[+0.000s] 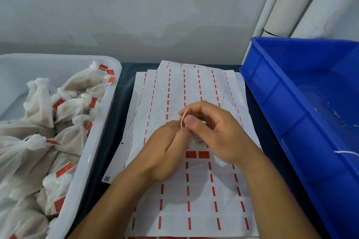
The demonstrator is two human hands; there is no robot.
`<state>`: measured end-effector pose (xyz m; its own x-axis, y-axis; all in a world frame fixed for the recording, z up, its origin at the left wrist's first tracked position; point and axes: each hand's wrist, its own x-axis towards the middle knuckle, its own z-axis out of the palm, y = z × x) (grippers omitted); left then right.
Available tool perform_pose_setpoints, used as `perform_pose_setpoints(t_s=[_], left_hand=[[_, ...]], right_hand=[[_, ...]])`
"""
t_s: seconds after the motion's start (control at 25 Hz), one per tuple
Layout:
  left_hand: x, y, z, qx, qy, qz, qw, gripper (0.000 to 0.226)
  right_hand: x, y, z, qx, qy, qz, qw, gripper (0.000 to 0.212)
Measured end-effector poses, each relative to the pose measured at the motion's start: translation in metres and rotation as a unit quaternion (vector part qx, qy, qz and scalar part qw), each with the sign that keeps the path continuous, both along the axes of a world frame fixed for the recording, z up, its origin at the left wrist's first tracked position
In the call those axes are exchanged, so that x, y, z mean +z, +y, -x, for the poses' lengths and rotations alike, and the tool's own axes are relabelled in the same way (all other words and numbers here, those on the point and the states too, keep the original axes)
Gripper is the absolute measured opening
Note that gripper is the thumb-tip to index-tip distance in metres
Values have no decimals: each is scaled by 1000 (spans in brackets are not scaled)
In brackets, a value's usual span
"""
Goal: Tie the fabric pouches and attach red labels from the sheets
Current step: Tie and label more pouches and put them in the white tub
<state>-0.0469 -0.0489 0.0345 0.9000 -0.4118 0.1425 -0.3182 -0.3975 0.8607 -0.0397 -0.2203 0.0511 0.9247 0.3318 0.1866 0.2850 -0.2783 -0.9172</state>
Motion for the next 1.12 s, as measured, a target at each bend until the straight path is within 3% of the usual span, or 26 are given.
perform_pose_setpoints(t_s=[0.2,0.44,0.8,0.92,1.12], left_hand=[[2,6,-4,78,60,50,994,47],[2,7,-12,147,110,56,981,55],[9,10,-9,170,172,119,963,54],[7,11,-7,186,207,110,954,54],[1,18,-3,180,256,106,944,68]], right_hand=[[-2,-2,-1,-24,-12,-1,1000,6],[-1,-2,1,-2,3,11,1000,14],[3,7,6,-10,-75,68,995,15],[-1,6,5,-14,-90,115,989,26],[-6,5,1,-16,-116,186,975,30]])
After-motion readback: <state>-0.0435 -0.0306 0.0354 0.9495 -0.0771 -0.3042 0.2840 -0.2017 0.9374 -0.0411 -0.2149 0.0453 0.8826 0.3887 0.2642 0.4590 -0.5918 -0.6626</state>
